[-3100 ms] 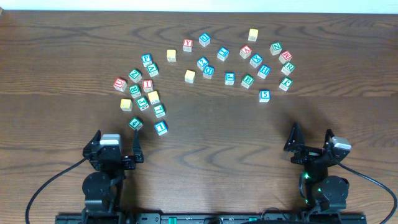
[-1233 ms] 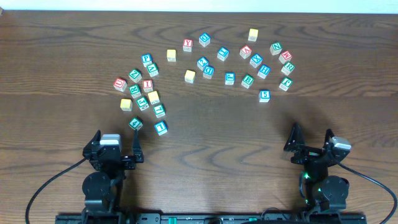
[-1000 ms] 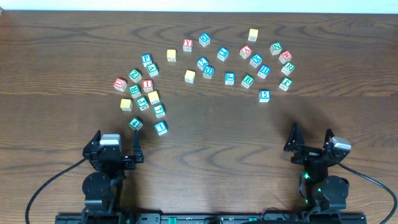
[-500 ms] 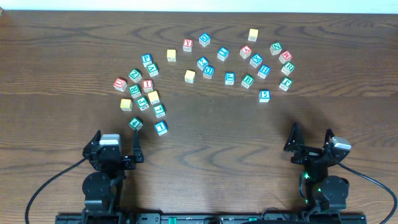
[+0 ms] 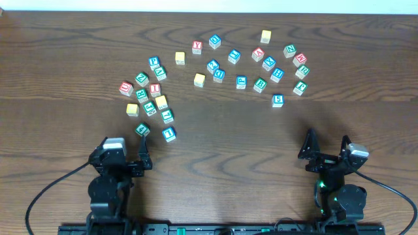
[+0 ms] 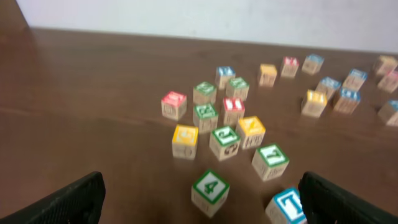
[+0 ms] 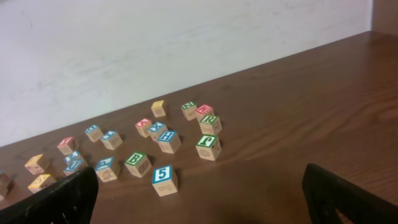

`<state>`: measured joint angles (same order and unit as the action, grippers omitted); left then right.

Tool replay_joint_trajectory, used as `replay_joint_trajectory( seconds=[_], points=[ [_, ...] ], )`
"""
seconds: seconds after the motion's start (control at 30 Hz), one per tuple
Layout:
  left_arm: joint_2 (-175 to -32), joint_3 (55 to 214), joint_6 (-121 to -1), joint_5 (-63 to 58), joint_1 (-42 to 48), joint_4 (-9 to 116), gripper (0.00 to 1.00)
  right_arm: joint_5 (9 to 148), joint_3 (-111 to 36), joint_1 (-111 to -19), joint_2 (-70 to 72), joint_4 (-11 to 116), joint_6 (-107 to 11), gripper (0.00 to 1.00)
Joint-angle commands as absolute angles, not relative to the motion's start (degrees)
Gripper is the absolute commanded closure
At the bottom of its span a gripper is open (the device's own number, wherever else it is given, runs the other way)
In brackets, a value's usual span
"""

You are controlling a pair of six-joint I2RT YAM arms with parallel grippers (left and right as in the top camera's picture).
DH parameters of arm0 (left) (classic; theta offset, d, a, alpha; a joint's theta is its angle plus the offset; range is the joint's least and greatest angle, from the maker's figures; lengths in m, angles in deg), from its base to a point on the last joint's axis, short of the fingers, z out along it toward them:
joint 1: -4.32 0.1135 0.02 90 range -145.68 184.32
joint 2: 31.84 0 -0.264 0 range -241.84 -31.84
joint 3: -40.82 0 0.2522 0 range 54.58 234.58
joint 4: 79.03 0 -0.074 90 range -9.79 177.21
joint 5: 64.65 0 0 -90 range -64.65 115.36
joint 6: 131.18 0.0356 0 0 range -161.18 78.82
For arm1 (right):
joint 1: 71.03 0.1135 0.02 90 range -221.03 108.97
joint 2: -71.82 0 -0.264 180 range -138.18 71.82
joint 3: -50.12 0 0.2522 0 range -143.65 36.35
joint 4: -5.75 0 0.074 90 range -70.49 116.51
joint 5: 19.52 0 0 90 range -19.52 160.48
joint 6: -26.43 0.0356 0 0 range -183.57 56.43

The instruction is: Spell out AI2

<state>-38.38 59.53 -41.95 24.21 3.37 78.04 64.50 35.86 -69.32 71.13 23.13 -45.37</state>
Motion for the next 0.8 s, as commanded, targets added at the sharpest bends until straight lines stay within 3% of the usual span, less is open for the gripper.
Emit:
replay_joint_trajectory(
  seconds=[0.0,0.53,0.77],
  points=[
    [-42.1,62.6,-42.8,24.4,3.6,79.1,0.02,64.4,36.0,-69.9,71.5,23.2,-45.8,0.01],
    [-61.6,77.1,-42.8,18.9,3.6,79.5,0.02,64.4,36.0,-69.9,71.5,23.2,-45.8,0.01],
    [-69.5,88.1,-43.0,15.9,3.6,71.8,0.02,64.4,36.0,-69.9,71.5,23.2,-45.8,0.01]
  ],
)
